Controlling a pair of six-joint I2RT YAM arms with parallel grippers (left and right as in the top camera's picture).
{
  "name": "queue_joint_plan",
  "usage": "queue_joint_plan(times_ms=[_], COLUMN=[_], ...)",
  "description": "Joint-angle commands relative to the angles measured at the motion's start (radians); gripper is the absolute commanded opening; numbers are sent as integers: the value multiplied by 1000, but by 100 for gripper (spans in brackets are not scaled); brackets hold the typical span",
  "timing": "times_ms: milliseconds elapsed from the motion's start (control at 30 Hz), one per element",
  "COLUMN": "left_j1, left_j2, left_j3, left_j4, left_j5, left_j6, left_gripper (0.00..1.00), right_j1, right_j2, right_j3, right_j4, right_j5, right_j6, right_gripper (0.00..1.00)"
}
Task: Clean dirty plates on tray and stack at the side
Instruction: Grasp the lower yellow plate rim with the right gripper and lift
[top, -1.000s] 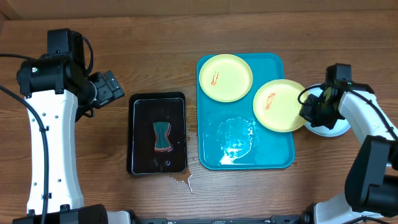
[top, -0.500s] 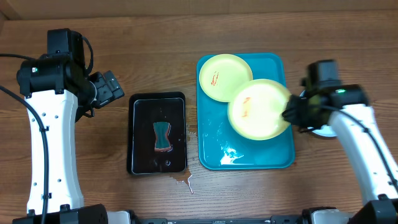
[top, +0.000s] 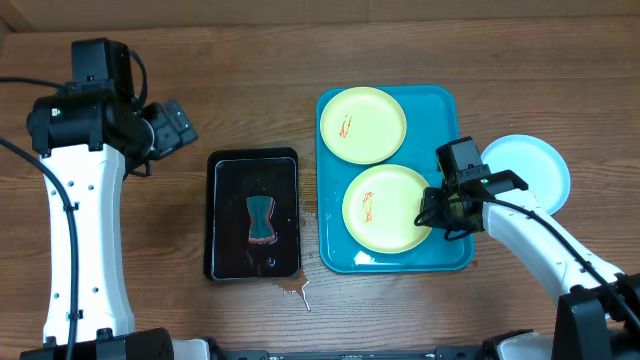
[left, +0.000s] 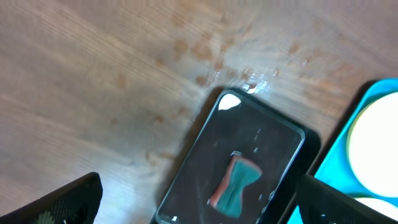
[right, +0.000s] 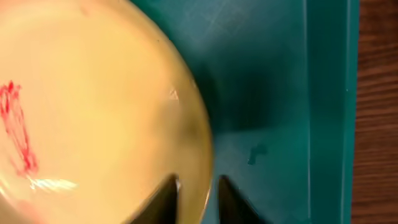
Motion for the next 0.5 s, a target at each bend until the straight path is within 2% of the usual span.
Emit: queue_joint_plan(times_ms=[0,167,233,367,467], left_j1=[4,4,-11,-116,-232], left_j2=[-9,-9,-8,-8,-8], left_j3=[17,16,9,-46,-154], left_j4=[8,-64,-64,-81,-54], left_j5=[101,338,406,358,222], left_j6=[-58,-43,29,149,139], left_gripper=[100,100,100,93,87], right_j1=[-2,-2,-2,-2,-2], right_j2=[-4,-35,-63,-116,-147], right_j3=[10,113,164,245,254], right_j4=[-2,-83,-120,-169,-172], right_j5=[17,17,17,5,-25], right_j6=[-55,-55,-55,-55,-54], right_gripper=[38,40,40,41,41])
